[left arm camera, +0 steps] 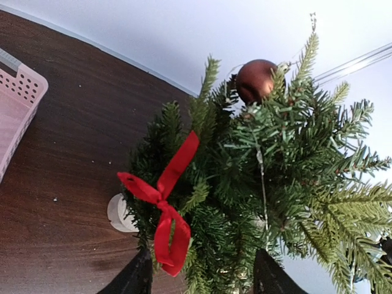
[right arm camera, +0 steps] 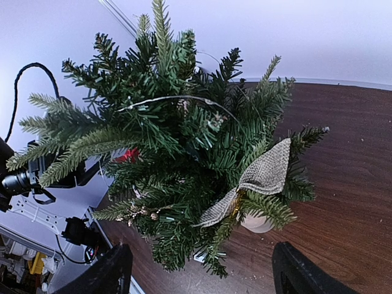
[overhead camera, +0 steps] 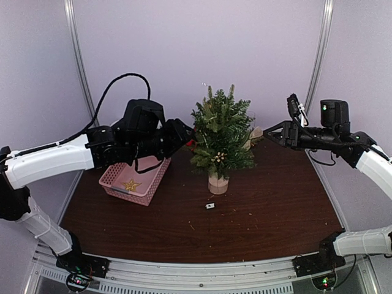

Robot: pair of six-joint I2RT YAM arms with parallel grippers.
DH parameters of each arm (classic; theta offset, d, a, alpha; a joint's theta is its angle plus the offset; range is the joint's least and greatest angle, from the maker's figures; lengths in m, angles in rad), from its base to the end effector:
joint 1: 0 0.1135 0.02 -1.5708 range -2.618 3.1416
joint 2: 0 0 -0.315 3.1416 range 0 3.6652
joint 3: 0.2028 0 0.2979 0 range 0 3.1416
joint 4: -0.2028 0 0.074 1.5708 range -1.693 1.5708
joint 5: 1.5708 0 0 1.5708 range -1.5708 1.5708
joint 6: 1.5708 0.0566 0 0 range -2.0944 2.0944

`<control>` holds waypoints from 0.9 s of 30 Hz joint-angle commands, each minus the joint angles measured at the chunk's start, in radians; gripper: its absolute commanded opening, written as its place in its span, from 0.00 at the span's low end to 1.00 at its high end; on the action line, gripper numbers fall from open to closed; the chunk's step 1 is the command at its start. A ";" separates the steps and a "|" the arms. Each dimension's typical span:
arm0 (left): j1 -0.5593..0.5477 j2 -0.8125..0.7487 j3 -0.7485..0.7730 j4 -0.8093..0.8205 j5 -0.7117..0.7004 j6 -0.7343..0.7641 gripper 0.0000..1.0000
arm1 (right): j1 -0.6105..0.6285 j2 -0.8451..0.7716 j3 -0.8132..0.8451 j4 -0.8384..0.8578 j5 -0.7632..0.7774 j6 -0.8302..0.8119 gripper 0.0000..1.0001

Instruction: Decorate the small christmas tree

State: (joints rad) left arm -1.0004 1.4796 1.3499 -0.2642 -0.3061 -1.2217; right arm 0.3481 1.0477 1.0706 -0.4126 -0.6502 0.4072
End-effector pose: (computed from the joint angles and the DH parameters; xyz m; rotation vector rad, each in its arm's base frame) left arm 0.2339 -0.3330 0.3998 -0.4514 2.0851 -1.1239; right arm 0.2356 0.1220 0.4078 -0.3922 2.0105 1.1199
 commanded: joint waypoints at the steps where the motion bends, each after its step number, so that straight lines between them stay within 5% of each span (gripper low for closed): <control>1: 0.006 -0.088 -0.043 -0.015 -0.083 0.081 0.59 | -0.004 0.002 -0.003 0.028 0.009 -0.001 0.82; 5: 0.042 -0.162 -0.074 -0.082 -0.145 0.215 0.68 | -0.004 0.002 -0.003 0.025 0.009 -0.007 0.82; 13: 0.337 -0.271 -0.201 -0.172 0.125 0.389 0.71 | -0.004 0.005 -0.002 0.031 0.006 -0.009 0.82; 18: 0.440 -0.221 -0.196 -0.291 0.168 0.585 0.63 | -0.006 0.000 0.006 0.021 0.010 -0.019 0.82; 27: 0.482 -0.018 -0.150 -0.479 0.130 0.712 0.42 | -0.006 -0.007 0.015 0.011 0.015 -0.032 0.82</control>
State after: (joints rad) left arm -0.5350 1.4029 1.1690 -0.6571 -0.1886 -0.6041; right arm 0.3477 1.0515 1.0706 -0.4103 -0.6495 0.3916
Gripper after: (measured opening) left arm 0.429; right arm 0.821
